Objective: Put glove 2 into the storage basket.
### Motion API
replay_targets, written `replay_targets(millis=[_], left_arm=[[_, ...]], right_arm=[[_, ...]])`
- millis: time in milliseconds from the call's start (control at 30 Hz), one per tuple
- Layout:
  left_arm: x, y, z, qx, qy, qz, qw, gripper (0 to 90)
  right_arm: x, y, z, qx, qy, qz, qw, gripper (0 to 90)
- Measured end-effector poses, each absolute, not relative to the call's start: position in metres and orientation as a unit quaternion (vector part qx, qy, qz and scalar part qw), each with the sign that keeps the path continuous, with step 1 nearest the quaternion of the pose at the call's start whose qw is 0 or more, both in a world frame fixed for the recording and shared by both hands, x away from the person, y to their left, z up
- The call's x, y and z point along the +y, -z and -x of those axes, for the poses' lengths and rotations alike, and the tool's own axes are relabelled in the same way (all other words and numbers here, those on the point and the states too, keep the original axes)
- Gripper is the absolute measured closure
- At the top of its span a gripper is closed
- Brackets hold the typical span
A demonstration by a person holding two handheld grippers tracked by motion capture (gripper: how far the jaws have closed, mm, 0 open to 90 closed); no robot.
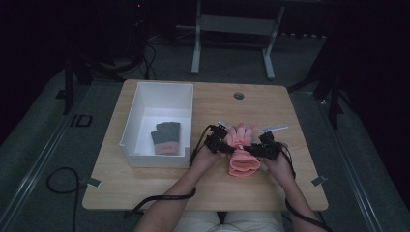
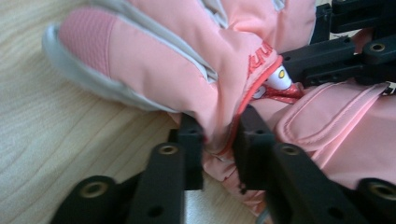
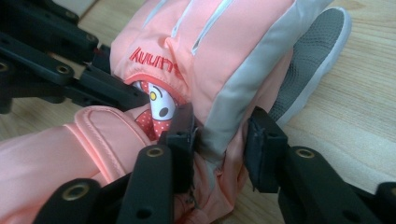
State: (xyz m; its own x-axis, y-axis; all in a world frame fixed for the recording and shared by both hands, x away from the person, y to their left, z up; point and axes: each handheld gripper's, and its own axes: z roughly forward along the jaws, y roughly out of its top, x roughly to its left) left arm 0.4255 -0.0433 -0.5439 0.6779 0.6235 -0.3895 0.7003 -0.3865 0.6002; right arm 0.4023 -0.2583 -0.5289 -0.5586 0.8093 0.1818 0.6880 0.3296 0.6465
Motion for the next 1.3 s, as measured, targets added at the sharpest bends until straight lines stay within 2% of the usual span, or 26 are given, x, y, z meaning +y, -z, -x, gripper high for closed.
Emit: replay_targets(millis=[233, 533, 800, 1300], left_arm=[[-0.050, 0.517, -0.419, 0.368, 0.036, -0.845, 0.386, 80.6], [-0.049, 0.470, -0.410, 0.346, -0.005, -0.852, 0.392, 80.8], [-0.032, 0.431, -0.403, 0.336, -0.025, -0.856, 0.393, 80.8], [0.008, 0.387, -0.398, 0.341, -0.046, -0.852, 0.393, 80.7]], right_arm=[[-0.264, 0.515, -0.392, 0.798, -0.371, -0.463, 0.100, 70.8], [-0.265, 0.471, -0.380, 0.783, -0.407, -0.452, 0.130, 70.9], [-0.255, 0.443, -0.375, 0.780, -0.432, -0.434, 0.131, 70.9], [-0.220, 0.405, -0.376, 0.778, -0.459, -0.407, 0.137, 71.0]])
